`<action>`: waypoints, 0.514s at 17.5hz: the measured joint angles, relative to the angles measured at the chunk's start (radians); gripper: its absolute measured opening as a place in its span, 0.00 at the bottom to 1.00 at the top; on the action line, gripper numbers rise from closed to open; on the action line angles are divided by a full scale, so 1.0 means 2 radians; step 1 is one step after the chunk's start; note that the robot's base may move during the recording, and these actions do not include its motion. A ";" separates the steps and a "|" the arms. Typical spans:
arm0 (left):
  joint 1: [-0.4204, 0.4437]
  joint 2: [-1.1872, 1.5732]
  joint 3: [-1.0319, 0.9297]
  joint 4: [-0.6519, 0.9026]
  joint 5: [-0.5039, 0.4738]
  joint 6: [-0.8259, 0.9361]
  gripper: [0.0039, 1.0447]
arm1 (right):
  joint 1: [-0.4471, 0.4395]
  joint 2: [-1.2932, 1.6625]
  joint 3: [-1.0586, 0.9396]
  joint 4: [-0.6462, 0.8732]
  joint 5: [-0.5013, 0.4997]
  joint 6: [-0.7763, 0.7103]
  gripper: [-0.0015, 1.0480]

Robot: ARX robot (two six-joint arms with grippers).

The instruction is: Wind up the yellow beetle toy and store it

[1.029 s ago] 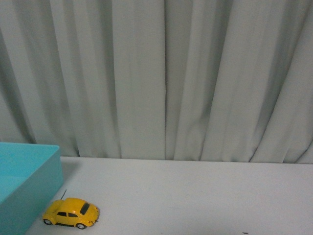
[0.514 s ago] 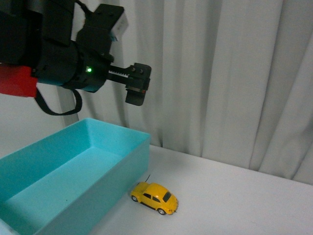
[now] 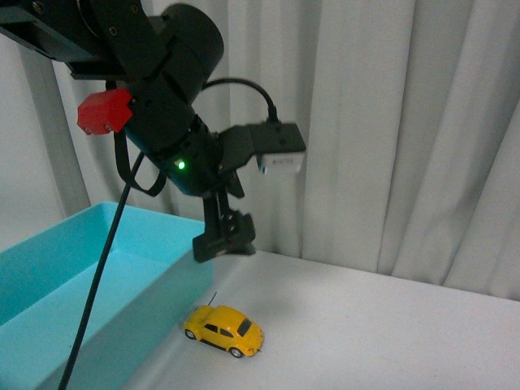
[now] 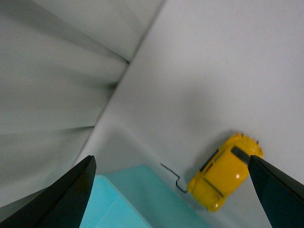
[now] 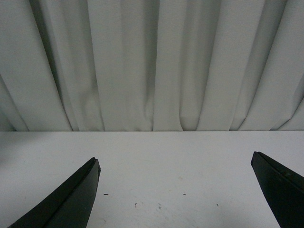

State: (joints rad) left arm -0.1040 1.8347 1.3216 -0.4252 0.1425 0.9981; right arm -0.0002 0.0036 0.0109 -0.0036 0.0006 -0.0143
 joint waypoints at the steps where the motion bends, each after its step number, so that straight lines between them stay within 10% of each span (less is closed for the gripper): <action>1: -0.005 0.009 0.003 -0.029 -0.005 0.039 0.94 | 0.000 0.000 0.000 0.000 0.000 0.000 0.94; 9: -0.024 0.056 -0.006 -0.068 -0.082 0.186 0.94 | 0.000 0.000 0.000 0.000 0.000 0.000 0.94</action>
State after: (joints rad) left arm -0.1528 1.9472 1.3087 -0.5613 -0.0216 1.3693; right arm -0.0002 0.0036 0.0109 -0.0036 0.0006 -0.0143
